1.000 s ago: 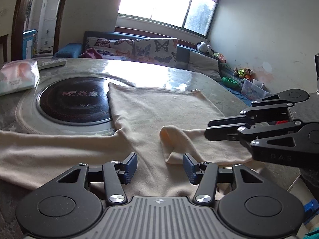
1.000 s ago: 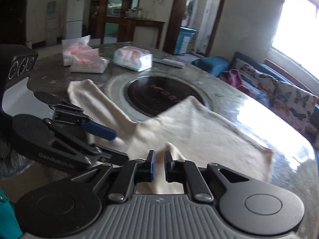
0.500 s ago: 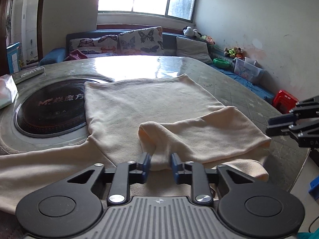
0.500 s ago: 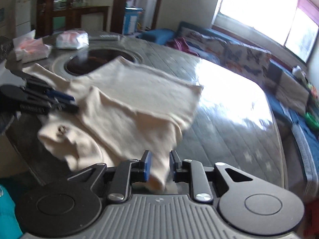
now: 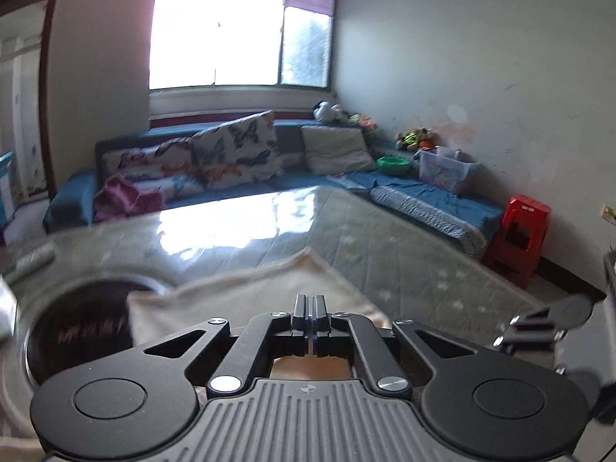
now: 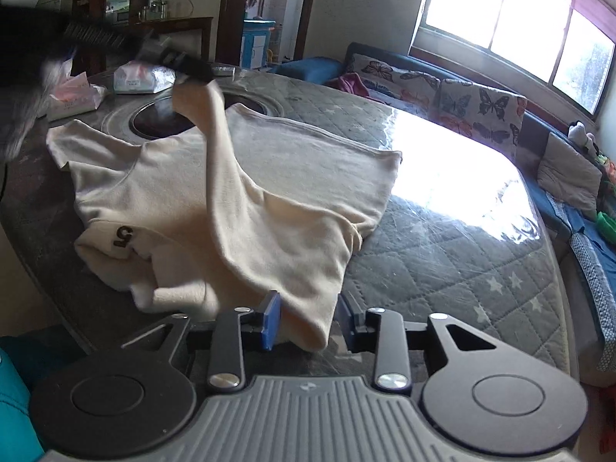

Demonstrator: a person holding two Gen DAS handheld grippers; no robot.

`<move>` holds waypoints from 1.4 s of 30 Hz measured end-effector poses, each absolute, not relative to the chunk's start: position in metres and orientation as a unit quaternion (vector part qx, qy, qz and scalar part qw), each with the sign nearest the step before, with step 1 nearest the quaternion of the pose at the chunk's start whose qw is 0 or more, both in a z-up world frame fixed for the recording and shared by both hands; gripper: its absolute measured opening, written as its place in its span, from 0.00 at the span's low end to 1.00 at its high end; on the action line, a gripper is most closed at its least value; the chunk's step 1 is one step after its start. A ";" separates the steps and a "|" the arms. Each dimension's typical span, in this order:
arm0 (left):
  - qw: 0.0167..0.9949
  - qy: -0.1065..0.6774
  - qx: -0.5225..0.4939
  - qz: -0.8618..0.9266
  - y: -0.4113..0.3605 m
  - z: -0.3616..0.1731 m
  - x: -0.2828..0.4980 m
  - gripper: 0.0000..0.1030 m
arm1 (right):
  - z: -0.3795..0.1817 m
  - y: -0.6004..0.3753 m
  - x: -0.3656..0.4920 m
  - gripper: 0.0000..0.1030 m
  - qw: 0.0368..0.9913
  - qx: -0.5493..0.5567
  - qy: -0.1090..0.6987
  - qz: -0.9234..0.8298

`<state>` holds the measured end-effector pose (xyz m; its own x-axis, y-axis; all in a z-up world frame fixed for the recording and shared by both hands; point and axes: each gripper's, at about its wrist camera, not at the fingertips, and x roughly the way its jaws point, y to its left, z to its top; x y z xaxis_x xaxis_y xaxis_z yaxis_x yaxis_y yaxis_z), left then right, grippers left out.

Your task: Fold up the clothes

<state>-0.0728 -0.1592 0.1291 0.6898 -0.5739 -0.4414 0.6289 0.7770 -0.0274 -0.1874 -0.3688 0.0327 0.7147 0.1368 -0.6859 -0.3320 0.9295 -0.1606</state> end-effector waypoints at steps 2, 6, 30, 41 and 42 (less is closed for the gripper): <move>0.915 0.199 0.077 -0.343 -0.176 0.143 -0.071 0.02 | 0.031 -0.365 -0.187 0.37 0.917 -0.144 0.350 0.129; 0.913 0.175 0.088 -0.359 -0.197 0.162 -0.069 0.02 | 0.029 -0.362 -0.186 0.38 0.920 -0.151 0.341 0.123; 0.912 0.293 0.105 -0.268 -0.087 0.053 -0.096 0.02 | 0.026 -0.395 -0.195 0.36 0.909 -0.130 0.384 0.094; 0.917 0.297 0.094 -0.251 -0.079 0.053 -0.092 0.12 | 0.048 -0.393 -0.156 0.28 0.917 -0.110 0.362 0.124; 0.916 0.300 0.095 -0.250 -0.083 0.052 -0.087 0.12 | 0.047 -0.391 -0.150 0.28 0.917 -0.110 0.362 0.126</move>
<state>-0.0870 -0.0828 0.0516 0.6954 -0.4011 -0.5962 0.5145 0.8572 0.0235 -0.1502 -0.3905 0.0472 0.7067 0.1510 -0.6912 -0.3100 0.9443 -0.1107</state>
